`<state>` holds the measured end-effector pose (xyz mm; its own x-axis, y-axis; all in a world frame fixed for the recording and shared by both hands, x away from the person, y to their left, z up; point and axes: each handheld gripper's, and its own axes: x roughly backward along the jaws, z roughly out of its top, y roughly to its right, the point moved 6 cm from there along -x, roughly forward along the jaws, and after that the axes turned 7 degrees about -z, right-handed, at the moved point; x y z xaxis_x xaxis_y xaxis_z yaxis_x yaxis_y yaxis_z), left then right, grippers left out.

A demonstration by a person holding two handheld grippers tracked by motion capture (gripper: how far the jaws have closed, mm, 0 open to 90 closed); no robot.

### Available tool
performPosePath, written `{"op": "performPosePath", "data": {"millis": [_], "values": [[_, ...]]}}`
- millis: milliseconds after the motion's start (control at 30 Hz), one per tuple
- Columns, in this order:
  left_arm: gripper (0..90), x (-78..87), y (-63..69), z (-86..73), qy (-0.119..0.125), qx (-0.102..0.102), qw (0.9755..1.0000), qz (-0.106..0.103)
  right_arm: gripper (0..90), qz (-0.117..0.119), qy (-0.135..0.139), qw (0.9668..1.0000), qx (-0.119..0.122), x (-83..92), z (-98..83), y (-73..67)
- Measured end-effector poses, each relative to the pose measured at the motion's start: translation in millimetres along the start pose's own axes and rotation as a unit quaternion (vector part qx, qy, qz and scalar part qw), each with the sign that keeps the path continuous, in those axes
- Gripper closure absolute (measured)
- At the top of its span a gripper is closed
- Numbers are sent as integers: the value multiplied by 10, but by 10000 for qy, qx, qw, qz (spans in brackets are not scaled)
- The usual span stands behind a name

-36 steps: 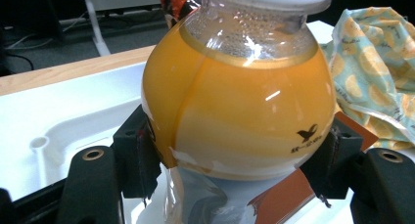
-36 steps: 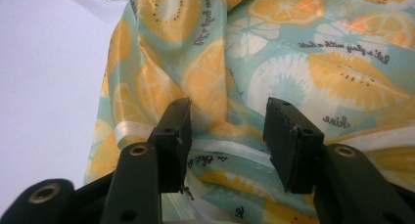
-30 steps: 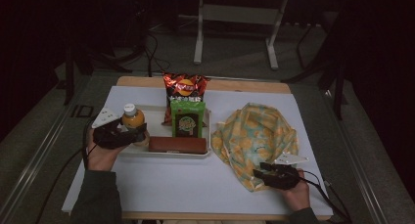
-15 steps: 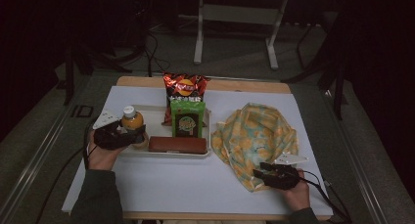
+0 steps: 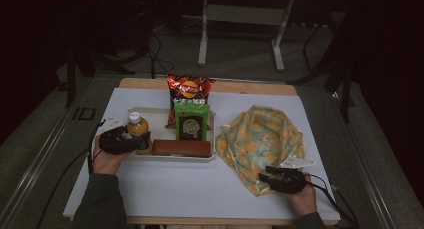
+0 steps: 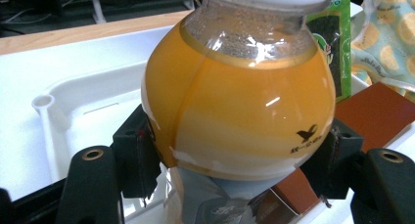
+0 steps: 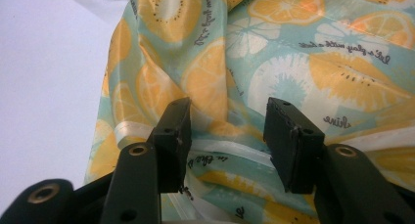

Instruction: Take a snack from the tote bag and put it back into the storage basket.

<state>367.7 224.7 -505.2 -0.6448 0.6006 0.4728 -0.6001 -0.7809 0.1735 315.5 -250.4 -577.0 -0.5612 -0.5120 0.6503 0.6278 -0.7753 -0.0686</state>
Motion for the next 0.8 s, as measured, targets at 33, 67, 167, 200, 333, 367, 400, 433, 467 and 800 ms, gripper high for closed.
{"op": "performPosePath", "data": {"millis": [33, 67, 167, 200, 333, 367, 400, 433, 467, 800], "values": [[325, -2, 0, -8, -6, 10, 10000, -24, 528, -1, -3, 10000, -1, 0, 0, -1], [325, -5, 0, -16, -24, -1, 10000, -52, 528, -2, -2, 10000, -2, 0, 0, -1], [324, -27, 13, -43, -115, -44, 9999, -64, 528, -2, -2, 10000, 1, 1, 0, -2], [324, -36, 16, -53, -157, -75, 9998, -66, 528, 0, -2, 10000, 2, 1, 0, -1], [322, -42, 29, -83, -214, -118, 9996, -103, 527, 0, -2, 10000, 3, 1, 0, -1], [321, -38, 33, -88, -206, -112, 9997, -121, 527, 0, -2, 10000, 2, 1, 0, -1], [318, -31, 37, -95, -216, -125, 9995, -176, 527, 1, -2, 10000, 2, 1, 0, 0], [315, -24, 38, -99, -230, -141, 9994, -205, 527, 0, -3, 10000, 1, 1, 0, -1], [313, -19, 39, -103, -229, -116, 9994, -234, 527, -1, -2, 10000, 3, 1, 0, -1], [246, 18, 54, -103, -191, -33, 9985, -520, 527, -1, -3, 10000, 3, 0, -1, -1]]}}
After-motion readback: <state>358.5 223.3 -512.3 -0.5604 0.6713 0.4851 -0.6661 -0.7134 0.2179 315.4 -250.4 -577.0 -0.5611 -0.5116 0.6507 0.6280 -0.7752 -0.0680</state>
